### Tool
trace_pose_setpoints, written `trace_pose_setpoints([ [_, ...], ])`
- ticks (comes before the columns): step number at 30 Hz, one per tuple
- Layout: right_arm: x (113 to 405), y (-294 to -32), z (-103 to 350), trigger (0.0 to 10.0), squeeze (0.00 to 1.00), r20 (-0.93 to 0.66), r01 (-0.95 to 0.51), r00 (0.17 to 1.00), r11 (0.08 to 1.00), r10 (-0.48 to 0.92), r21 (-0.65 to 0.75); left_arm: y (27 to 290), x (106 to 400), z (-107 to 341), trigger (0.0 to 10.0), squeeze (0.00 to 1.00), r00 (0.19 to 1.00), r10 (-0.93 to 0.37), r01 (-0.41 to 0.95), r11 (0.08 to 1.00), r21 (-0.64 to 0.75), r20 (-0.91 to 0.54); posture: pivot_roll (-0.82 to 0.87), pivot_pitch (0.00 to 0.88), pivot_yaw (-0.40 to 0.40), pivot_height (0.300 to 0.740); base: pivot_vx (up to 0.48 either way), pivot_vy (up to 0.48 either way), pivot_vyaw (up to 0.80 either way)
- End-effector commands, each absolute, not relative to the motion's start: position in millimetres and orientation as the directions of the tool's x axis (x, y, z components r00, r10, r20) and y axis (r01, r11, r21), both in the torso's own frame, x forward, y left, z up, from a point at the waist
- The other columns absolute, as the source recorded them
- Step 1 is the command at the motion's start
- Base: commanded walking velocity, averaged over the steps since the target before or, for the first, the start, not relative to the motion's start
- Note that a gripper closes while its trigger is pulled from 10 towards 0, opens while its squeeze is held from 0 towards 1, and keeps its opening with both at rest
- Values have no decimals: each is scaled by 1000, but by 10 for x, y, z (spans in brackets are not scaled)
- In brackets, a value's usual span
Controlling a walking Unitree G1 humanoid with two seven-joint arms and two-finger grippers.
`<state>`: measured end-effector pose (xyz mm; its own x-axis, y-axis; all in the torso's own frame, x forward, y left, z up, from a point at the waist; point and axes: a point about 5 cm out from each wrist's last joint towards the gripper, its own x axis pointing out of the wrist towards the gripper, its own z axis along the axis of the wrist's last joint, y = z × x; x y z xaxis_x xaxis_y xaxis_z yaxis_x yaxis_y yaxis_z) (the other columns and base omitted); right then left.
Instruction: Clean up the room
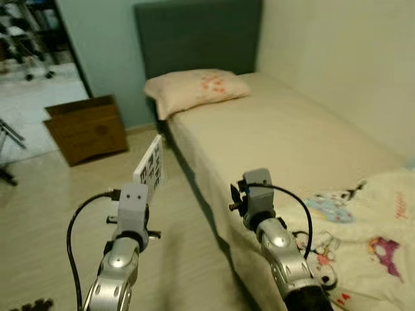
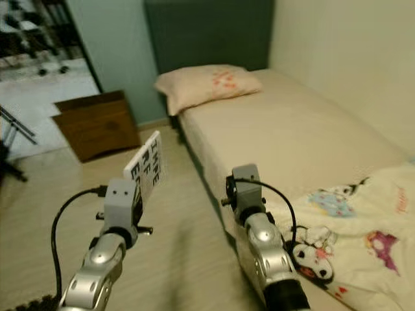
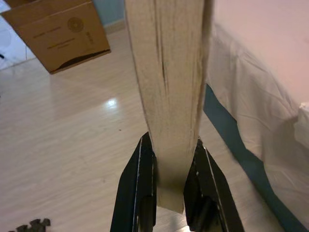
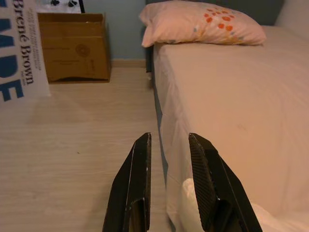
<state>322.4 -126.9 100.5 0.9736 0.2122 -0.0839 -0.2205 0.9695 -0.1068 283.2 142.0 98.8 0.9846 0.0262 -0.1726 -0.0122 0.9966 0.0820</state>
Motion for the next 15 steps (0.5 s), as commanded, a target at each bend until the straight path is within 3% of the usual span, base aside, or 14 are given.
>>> trace_pose_setpoints([
  [1, 3193, -1253, 966, 10000, 0, -96, -223, 972, 971, 215, -82, 1471, 2850, 1062, 10000, 0, 991, 50, -40, 996, 79, -128, -53, 105, 1, 740, 0, 0, 738],
  [5, 3181, -1279, 948, 10000, 0, -101, -197, 976, 979, 191, -55, 1463, 2881, 1095, 10000, 0, 991, 56, -49, 997, 59, -119, -53, 103, 3, 740, 0, 0, 184],
  [15, 3175, -1260, 933, 10000, 0, -102, -194, 977, 980, 189, -37, 1481, 2942, 1180, 10000, 0, 994, 68, -66, 997, 26, -90, -50, 102, 11, 740, 349, 0, 0],
])
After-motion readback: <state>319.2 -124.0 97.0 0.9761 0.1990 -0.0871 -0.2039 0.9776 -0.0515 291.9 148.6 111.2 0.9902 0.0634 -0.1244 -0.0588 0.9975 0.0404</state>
